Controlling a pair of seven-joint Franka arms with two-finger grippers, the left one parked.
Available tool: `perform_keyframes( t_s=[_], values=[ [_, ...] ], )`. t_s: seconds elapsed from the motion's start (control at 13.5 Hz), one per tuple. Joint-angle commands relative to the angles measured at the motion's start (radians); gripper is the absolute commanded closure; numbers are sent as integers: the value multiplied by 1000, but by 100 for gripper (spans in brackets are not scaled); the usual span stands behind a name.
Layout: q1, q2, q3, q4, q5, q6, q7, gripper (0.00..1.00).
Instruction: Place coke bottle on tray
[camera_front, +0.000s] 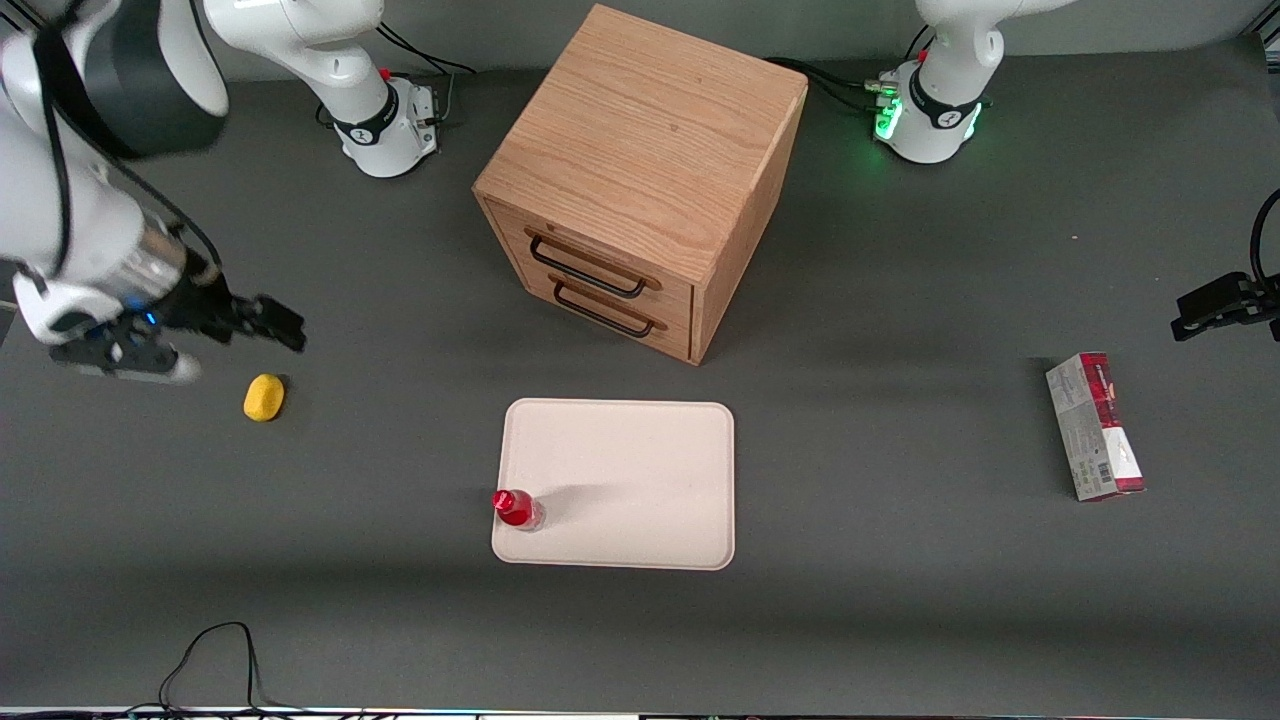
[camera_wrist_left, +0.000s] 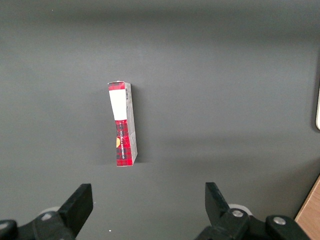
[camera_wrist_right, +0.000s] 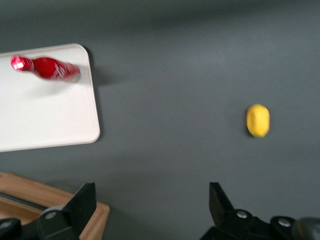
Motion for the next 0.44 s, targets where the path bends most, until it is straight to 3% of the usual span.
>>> perform_keyframes(
  t_s=[0.0, 0.37],
  values=[
    [10, -179, -32, -157, 19, -19, -30, 0],
    [6, -141, -57, -76, 13, -76, -113, 0]
  ],
)
